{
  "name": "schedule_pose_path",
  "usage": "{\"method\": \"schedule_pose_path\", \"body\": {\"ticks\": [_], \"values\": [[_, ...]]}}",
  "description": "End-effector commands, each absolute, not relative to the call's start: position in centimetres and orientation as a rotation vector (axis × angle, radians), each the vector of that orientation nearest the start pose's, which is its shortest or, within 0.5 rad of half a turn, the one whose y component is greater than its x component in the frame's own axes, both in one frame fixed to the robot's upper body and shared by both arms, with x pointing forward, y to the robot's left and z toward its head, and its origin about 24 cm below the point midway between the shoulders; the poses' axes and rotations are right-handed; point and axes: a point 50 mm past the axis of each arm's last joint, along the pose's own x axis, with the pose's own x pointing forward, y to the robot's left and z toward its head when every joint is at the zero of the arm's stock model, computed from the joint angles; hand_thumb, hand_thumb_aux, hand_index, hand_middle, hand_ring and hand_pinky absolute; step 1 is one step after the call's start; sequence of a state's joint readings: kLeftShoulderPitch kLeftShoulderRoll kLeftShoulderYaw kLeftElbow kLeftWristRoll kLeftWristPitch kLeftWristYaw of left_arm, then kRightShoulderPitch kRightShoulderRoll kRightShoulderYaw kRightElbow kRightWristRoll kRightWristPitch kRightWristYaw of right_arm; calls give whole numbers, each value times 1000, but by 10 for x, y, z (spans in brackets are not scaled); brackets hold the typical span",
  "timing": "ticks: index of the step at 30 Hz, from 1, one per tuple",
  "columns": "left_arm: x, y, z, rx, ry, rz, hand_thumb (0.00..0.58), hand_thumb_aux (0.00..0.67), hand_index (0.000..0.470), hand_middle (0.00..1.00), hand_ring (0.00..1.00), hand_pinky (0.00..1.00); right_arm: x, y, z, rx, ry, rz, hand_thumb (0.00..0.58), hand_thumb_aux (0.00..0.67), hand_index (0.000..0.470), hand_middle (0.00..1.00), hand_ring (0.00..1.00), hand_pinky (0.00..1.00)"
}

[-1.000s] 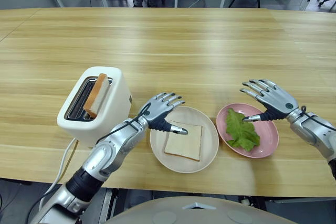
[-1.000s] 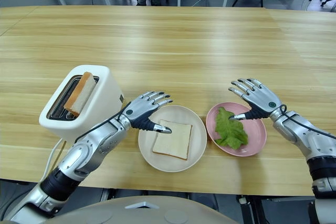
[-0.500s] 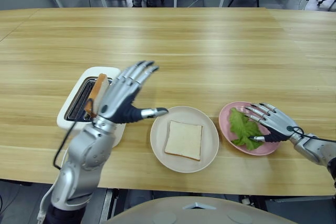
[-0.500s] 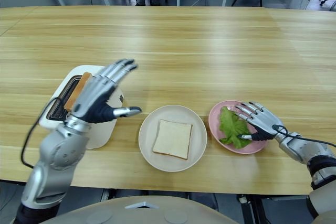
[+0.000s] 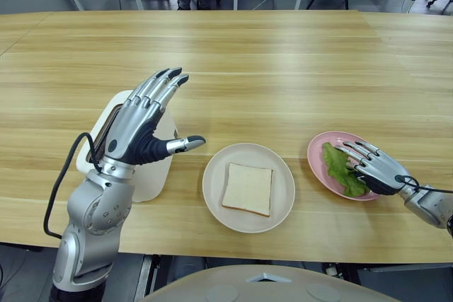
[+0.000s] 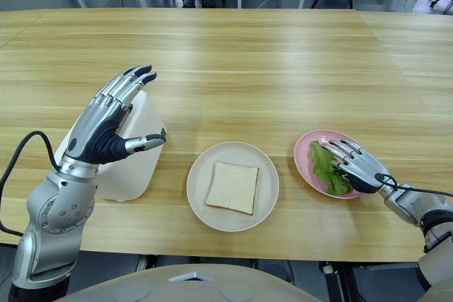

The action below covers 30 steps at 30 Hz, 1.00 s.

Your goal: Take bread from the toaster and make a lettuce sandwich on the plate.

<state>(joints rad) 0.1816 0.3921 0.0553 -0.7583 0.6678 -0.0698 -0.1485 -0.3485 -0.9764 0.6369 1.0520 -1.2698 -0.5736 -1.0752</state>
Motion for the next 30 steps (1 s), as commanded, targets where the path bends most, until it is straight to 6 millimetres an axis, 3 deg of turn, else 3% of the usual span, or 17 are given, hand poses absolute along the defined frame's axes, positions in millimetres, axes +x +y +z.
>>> {"method": "schedule_pose_path", "body": {"ticks": [1,8,14,22,26,30], "values": [[183,175,176,1102,-554,-35,0,0,0,0,0,0,220,-342,16,-1885,-396,495,580,670,460,0,0,0],[182,178,177,1117,-549,-23,0,0,0,0,0,0,228,-338,30,-1762,-422,409,580,670,460,0,0,0],[180,180,184,1110,-563,21,0,0,0,0,0,0,242,-328,72,-1517,-559,231,580,670,460,0,0,0],[168,210,198,1295,-466,270,0,0,0,0,0,0,247,-274,111,-1213,-758,247,580,670,460,0,0,0],[167,240,183,1492,-223,340,0,0,0,0,0,0,239,-240,119,-1090,-812,301,580,670,460,0,0,0],[174,258,159,1553,-19,317,0,0,0,0,0,0,229,-219,119,-1039,-817,347,580,670,460,0,0,0]]}}
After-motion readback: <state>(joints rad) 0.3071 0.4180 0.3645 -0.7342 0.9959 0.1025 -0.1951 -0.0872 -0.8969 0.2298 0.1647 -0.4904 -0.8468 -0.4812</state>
